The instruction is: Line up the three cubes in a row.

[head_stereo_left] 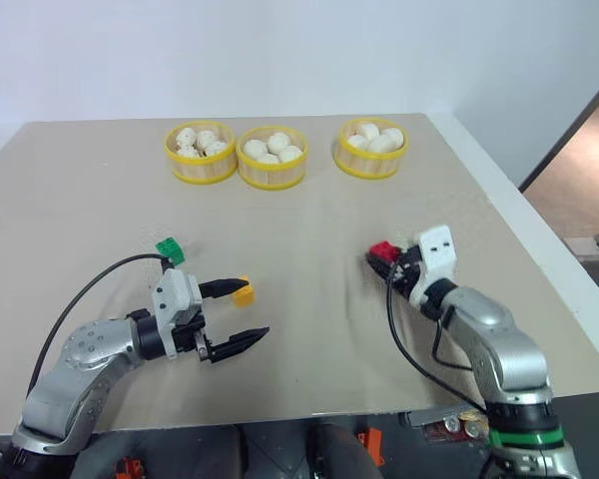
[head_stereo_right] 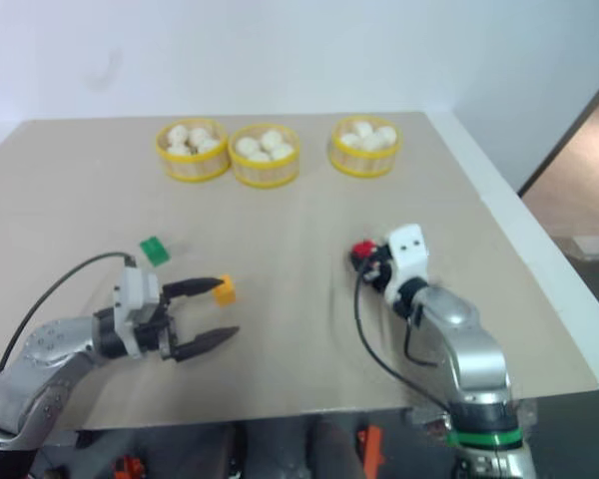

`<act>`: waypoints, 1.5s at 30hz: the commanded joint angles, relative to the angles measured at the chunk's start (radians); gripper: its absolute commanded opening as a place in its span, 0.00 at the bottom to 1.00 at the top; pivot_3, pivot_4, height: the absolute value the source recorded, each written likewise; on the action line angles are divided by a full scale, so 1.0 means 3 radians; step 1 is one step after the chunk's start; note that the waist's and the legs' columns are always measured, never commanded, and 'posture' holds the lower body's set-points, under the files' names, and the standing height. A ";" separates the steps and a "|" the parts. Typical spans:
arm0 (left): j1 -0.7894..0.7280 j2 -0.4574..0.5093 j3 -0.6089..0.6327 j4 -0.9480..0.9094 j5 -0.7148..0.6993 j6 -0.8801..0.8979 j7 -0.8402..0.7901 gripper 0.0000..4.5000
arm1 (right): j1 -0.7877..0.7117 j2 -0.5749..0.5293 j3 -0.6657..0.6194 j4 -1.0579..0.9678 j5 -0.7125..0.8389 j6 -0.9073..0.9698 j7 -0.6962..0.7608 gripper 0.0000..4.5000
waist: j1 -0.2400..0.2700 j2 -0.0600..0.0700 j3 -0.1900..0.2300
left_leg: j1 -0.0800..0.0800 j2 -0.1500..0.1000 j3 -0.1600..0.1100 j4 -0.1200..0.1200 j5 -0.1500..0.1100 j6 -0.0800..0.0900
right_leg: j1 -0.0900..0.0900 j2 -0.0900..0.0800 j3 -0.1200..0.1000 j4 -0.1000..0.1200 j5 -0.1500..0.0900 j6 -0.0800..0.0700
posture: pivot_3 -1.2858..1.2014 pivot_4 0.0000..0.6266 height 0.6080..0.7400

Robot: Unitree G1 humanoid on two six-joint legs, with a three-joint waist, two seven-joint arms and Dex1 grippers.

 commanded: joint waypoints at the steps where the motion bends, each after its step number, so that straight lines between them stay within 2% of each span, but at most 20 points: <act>1: 0.0053 0.0066 0.0125 -0.0167 -0.0052 0.0005 0.0015 1.00 | -0.0268 -0.0133 0.0199 0.0045 0.0198 -0.0168 0.0654 0.28 | 0.0003 0.0000 0.0000 | 0.0000 0.0002 -0.0001 0.0000 0.0000 0.0000 | 0.0000 0.0002 0.0000 0.0000 0.0001 -0.0001 | 0.52 0.24 1.00; 5: 0.0119 0.0100 0.0173 -0.0206 -0.0078 0.0030 0.0048 1.00 | -0.0509 -0.0295 0.0500 0.0308 0.0224 -0.0469 0.1425 0.28 | 0.0011 -0.0001 0.0000 | -0.0002 0.0002 -0.0003 -0.0001 0.0000 0.0000 | 0.0000 0.0002 -0.0003 0.0000 -0.0002 -0.0002 | 0.52 0.24 1.00; 10: 0.0263 0.0122 0.0258 -0.0277 -0.0113 0.0038 0.0075 1.00 | -0.0813 -0.0405 0.0830 0.0780 0.0106 -0.0839 0.2162 0.28 | 0.0008 -0.0002 0.0001 | -0.0002 0.0000 0.0003 0.0001 0.0000 0.0000 | -0.0001 -0.0002 0.0001 -0.0001 -0.0001 0.0001 | 0.52 0.24 1.00; 16: 0.0383 0.0130 0.0323 -0.0293 -0.0054 -0.0025 0.0082 1.00 | -0.1012 -0.0413 0.0990 0.1191 -0.0014 -0.1114 0.2630 0.28 | 0.0010 -0.0002 0.0001 | -0.0002 0.0002 0.0003 0.0002 0.0000 0.0000 | -0.0002 0.0000 -0.0001 0.0000 0.0001 -0.0001 | 0.52 0.24 1.00; 24: 0.0406 0.0119 0.0330 -0.0305 -0.0011 -0.0044 0.0110 1.00 | -0.1286 -0.0225 0.1098 0.2001 -0.0301 -0.1620 0.2887 0.28 | 0.0009 -0.0002 0.0001 | -0.0002 0.0002 0.0006 0.0004 0.0000 0.0000 | -0.0002 -0.0001 0.0001 0.0000 0.0002 -0.0001 | 0.52 0.24 1.00; 32: 0.0490 0.0142 0.0368 -0.0337 -0.0017 -0.0065 0.0130 1.00 | -0.1434 -0.0132 0.1052 0.2452 -0.0390 -0.1854 0.2983 0.28 | 0.0009 -0.0002 0.0001 | -0.0002 0.0003 0.0008 0.0003 0.0000 0.0000 | -0.0004 0.0000 0.0001 0.0001 0.0003 -0.0001 | 0.52 0.24 1.00; 45: 0.0526 0.0147 0.0385 -0.0319 0.0004 -0.0112 0.0097 1.00 | -0.1386 -0.0185 0.1031 0.2519 -0.0399 -0.1979 0.3075 0.28 | 0.0009 -0.0002 0.0001 | -0.0002 0.0004 0.0010 0.0003 0.0000 0.0000 | -0.0005 0.0000 0.0003 0.0002 0.0004 -0.0002 | 0.52 0.24 1.00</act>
